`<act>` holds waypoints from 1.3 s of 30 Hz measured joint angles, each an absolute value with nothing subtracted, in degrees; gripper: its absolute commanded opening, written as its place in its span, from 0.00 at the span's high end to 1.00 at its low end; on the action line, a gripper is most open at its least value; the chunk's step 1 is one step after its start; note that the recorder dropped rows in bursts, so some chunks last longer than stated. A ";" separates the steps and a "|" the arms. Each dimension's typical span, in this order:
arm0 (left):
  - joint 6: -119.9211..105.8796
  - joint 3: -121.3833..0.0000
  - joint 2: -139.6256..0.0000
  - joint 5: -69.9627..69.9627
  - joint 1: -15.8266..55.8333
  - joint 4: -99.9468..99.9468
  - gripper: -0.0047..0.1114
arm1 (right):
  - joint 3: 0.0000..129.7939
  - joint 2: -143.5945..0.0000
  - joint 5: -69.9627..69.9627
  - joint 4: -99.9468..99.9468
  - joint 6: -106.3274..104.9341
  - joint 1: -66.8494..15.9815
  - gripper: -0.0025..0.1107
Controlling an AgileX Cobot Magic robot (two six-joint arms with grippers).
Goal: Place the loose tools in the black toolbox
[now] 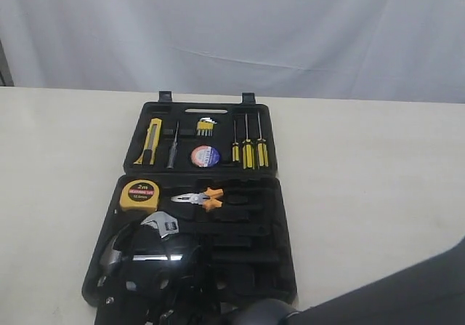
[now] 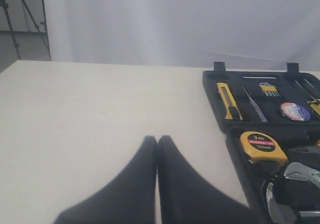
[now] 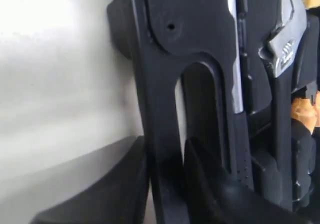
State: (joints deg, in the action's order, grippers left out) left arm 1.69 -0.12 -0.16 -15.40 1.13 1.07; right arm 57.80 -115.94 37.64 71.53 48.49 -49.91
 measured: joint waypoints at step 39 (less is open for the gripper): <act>1.69 -0.12 -0.16 -15.40 1.13 1.07 0.96 | 79.76 -87.87 60.88 6.06 -29.32 -28.59 0.98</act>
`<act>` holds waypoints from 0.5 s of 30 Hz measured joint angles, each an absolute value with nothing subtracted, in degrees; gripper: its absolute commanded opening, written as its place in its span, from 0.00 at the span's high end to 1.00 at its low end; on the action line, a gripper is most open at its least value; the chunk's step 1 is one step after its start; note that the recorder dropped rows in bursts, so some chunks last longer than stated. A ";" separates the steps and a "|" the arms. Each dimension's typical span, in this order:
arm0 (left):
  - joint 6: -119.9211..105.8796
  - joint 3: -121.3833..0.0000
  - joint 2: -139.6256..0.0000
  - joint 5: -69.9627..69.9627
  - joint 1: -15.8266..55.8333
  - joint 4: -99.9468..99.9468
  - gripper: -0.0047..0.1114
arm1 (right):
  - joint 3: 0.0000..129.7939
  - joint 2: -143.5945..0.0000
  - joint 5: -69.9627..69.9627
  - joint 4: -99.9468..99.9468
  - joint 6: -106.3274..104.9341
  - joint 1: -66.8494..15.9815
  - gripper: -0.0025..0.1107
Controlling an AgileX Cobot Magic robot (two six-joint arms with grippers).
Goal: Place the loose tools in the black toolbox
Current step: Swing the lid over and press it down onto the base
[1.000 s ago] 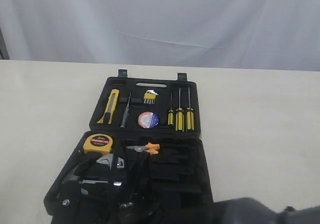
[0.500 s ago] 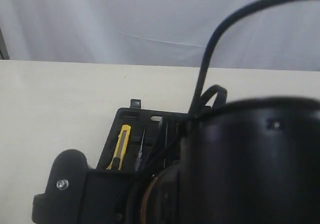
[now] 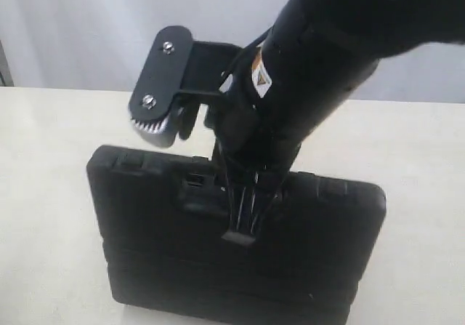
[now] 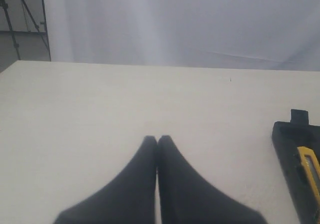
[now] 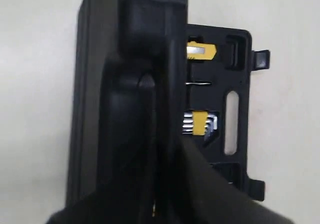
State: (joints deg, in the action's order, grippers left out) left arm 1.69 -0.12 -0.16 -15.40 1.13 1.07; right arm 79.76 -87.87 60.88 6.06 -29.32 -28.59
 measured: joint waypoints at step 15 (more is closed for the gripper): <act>1.69 -0.12 -0.16 -15.40 1.13 1.07 0.96 | 81.25 -117.93 36.80 -0.78 -41.84 -9.68 0.97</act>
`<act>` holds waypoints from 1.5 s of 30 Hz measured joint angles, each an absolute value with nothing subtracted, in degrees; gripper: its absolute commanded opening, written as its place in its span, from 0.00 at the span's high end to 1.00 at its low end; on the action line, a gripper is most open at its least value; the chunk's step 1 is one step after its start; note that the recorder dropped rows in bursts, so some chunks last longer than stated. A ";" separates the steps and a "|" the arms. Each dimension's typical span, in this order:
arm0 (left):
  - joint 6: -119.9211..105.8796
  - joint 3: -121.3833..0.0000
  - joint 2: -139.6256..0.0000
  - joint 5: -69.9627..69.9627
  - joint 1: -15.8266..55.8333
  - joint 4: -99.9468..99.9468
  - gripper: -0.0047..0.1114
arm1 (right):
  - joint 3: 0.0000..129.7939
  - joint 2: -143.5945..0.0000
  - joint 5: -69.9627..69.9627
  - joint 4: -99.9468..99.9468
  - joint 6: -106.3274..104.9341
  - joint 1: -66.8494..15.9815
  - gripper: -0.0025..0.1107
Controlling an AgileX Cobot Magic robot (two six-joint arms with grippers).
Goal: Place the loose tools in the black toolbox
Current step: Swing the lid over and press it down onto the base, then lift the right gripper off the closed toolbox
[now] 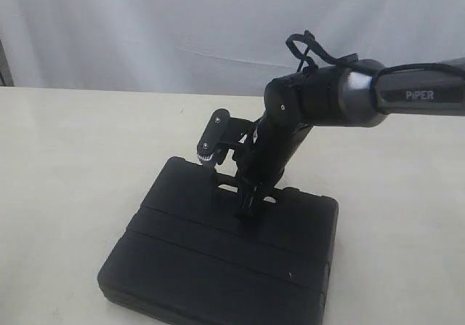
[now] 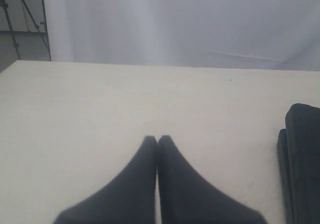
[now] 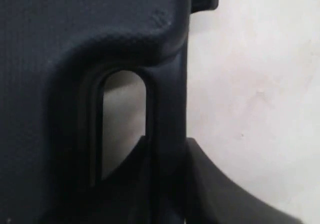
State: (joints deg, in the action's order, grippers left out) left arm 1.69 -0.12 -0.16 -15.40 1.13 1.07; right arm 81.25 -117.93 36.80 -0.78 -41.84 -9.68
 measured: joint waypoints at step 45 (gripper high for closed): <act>1.69 -0.12 -0.16 -15.40 1.13 1.07 0.96 | 90.16 -118.47 37.04 14.48 -28.24 -9.24 0.37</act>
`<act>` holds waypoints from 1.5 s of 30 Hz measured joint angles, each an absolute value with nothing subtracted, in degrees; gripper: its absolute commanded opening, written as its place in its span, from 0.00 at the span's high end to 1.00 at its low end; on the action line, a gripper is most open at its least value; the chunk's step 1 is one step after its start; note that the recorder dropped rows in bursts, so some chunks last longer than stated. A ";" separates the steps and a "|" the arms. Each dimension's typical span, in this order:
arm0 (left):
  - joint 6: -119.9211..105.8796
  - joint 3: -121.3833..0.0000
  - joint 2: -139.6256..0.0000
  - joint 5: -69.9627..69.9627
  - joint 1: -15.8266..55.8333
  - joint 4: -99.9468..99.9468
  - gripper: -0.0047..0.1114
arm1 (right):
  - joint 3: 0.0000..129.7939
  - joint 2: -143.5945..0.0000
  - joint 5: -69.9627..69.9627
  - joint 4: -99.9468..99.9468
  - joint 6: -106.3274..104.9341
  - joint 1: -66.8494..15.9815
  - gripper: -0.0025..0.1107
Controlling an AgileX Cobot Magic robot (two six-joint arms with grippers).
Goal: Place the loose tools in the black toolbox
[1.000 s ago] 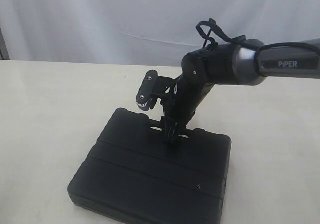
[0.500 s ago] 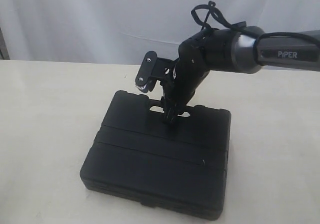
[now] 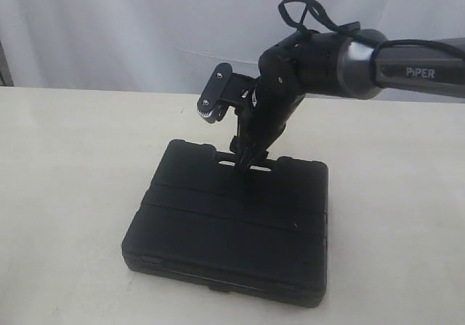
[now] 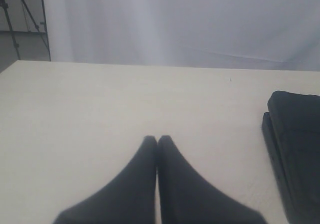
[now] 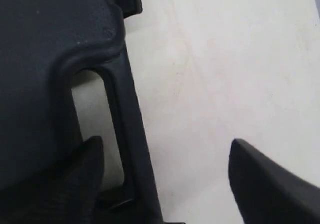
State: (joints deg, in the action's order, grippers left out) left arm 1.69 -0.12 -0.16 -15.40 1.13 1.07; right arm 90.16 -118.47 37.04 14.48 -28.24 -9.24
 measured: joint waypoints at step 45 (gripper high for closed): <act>1.69 -0.12 -0.16 -15.40 1.13 1.07 0.96 | 64.04 -31.68 57.57 -15.97 2.98 -9.34 0.98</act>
